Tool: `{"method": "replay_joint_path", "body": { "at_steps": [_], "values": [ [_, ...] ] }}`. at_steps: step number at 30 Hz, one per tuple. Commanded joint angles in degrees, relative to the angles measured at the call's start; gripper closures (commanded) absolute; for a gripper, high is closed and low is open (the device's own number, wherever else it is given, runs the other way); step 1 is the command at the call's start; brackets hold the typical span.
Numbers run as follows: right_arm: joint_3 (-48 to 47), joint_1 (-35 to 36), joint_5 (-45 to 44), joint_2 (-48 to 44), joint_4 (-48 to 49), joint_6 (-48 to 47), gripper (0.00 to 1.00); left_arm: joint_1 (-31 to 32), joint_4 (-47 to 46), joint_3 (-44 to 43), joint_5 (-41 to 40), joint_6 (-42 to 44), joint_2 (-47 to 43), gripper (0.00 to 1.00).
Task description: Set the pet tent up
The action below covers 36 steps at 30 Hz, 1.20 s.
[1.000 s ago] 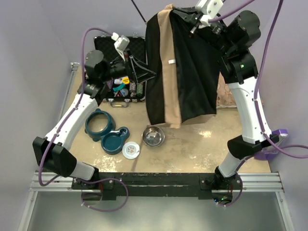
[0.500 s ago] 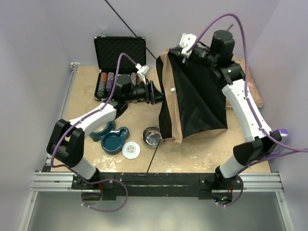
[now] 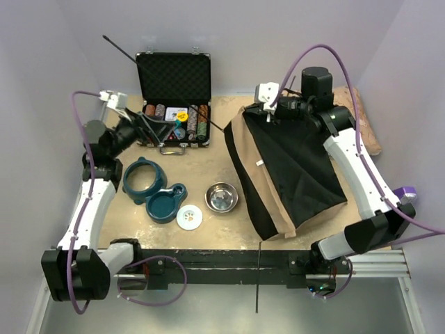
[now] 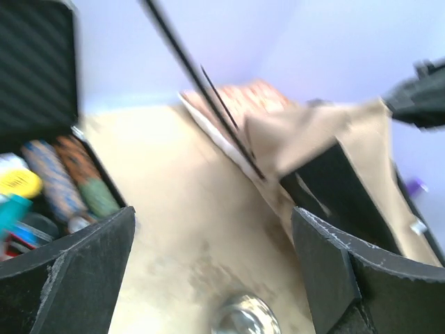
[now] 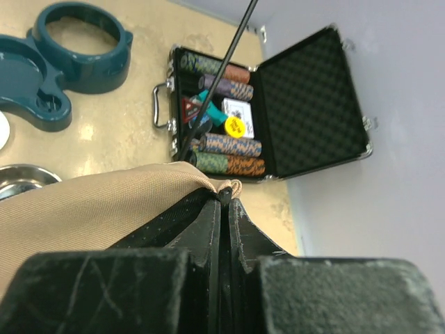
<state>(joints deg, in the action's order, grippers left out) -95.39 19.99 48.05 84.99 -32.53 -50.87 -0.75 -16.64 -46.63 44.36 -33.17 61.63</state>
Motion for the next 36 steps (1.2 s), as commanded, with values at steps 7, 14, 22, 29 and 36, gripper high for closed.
{"method": "replay_joint_path", "body": {
  "at_steps": [7,14,22,29,36],
  "values": [
    [1.1,0.8,5.9,-6.9,3.0,-0.4,1.0,-8.0,-30.1,-5.1,-0.3,-12.4,5.3,0.02],
    [1.4,0.8,5.7,-8.6,-0.1,-3.4,1.0,-7.5,-50.4,-3.4,13.5,-22.1,8.7,0.09],
    [1.8,0.8,5.2,-9.8,-1.8,-5.8,1.0,-14.5,3.2,-9.4,22.7,19.1,-4.9,0.13],
    [0.4,2.9,6.3,-8.3,-7.4,-12.8,1.0,15.7,38.5,-18.9,14.5,60.2,-4.7,0.16],
    [0.3,7.8,3.6,-8.3,-12.1,-22.7,1.0,21.8,32.2,-32.8,17.6,60.3,12.5,0.38]
  ]
}}
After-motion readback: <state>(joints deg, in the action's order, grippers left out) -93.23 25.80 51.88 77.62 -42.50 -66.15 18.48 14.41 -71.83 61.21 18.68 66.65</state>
